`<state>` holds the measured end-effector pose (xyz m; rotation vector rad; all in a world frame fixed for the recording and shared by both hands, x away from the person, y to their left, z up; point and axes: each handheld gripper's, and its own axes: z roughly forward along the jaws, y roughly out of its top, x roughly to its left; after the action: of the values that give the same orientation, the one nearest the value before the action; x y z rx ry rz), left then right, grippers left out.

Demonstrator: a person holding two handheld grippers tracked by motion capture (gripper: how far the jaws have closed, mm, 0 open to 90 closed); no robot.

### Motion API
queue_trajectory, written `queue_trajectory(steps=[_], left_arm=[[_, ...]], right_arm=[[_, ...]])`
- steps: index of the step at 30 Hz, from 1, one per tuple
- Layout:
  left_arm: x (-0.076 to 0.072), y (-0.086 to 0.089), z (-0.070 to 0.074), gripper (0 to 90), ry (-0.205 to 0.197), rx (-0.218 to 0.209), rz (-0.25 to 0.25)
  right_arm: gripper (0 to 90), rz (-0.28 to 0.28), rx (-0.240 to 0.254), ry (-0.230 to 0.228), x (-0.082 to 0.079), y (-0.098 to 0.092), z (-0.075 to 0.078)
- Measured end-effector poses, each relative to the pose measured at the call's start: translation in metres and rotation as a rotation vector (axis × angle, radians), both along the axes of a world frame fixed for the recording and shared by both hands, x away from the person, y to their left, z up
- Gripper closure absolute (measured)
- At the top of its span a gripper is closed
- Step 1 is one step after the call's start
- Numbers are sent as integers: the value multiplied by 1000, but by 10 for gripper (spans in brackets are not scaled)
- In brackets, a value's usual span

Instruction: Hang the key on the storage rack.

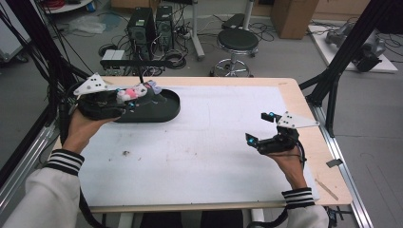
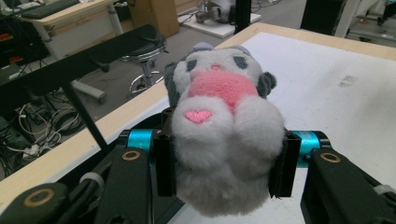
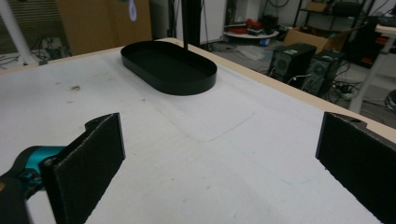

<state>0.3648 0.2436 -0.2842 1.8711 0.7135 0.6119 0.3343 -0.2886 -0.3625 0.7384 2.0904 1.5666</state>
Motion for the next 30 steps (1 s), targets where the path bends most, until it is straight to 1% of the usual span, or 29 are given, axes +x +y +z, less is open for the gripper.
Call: queue_trajectory(steps=[4,7,8,11,12,14,20,21,23,24,25,28,29,30], left_arm=[[4,9,4,552,7,2,43],[8,15,6,553,22,-2,89],[9,18,7,553,24,-14,110],[12,25,8,553,28,-42,144],[13,26,8,552,29,-41,153],[16,29,8,553,29,-41,180],[22,36,13,553,21,-53,248],[23,37,13,553,21,-51,268],[25,38,13,553,26,-45,295],[26,39,13,553,27,-36,305],[27,40,13,553,26,-36,314],[28,45,14,553,19,-44,337],[29,46,15,553,16,-53,344],[29,47,16,553,14,-54,350]], right_arm=[[3,-29,25,-21,-4,-9,-5],[3,-46,43,-16,-7,-15,-11],[3,-53,43,-18,-7,-16,-14],[3,-69,41,-30,-9,-20,-21],[3,-77,41,-32,-10,-21,-24],[3,-82,39,-37,-11,-22,-27],[3,-104,63,-57,-13,-26,-37],[3,-107,68,-50,-14,-26,-38],[3,-118,73,-64,-15,-27,-41],[3,-126,81,-72,-16,-28,-44],[3,-128,86,-69,-17,-29,-45],[3,-132,97,-82,-21,-32,-52],[3,-132,98,-85,-21,-33,-53],[3,-134,105,-95,-23,-34,-55]])
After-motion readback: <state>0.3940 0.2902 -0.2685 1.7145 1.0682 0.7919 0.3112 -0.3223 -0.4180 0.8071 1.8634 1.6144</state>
